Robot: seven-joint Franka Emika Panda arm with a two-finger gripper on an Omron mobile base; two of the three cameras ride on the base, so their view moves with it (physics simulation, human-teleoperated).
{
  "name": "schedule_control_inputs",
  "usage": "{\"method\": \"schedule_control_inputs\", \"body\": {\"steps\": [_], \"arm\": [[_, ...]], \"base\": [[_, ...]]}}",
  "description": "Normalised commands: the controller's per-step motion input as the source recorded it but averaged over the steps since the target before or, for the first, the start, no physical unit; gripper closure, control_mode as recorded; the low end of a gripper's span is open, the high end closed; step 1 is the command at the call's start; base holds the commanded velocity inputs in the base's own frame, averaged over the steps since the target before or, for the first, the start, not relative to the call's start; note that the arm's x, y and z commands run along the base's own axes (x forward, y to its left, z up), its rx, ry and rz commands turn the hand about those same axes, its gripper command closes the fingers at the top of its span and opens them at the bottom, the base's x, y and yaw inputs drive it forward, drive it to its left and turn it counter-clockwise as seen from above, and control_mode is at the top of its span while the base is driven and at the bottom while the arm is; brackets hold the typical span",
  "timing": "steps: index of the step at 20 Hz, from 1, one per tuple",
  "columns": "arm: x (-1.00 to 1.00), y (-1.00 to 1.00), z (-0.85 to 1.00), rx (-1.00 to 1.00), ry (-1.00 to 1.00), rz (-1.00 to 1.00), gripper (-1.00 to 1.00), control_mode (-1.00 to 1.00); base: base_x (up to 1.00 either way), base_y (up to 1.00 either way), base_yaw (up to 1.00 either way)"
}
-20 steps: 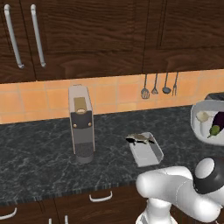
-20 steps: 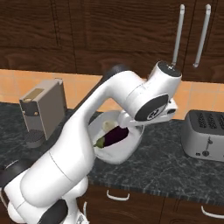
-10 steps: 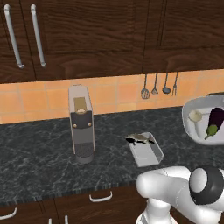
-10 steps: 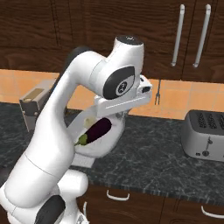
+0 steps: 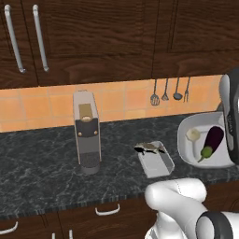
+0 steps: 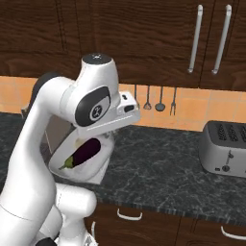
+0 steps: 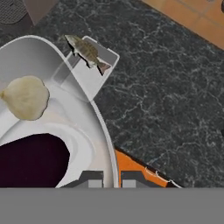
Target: Take the meat container that has the fish and place it on the second highest rack of the freezer. Then take the vegetable container that has the eggplant and garlic and place it on the highest rack of the freezer.
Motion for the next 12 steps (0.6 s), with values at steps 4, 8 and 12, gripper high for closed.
{"method": "schedule_control_inputs", "body": {"steps": [4, 8, 12], "arm": [[0.0, 0.0, 0.0, 0.0, 0.0, 0.0, 1.0, -1.0], [0.0, 0.0, 0.0, 0.0, 0.0, 0.0, 1.0, 1.0], [0.0, 0.0, 0.0, 0.0, 0.0, 0.0, 1.0, 1.0]], "base": [[0.0, 0.0, 0.0], [-0.13, 0.0, -0.09], [-0.36, -0.01, -0.63]]}}
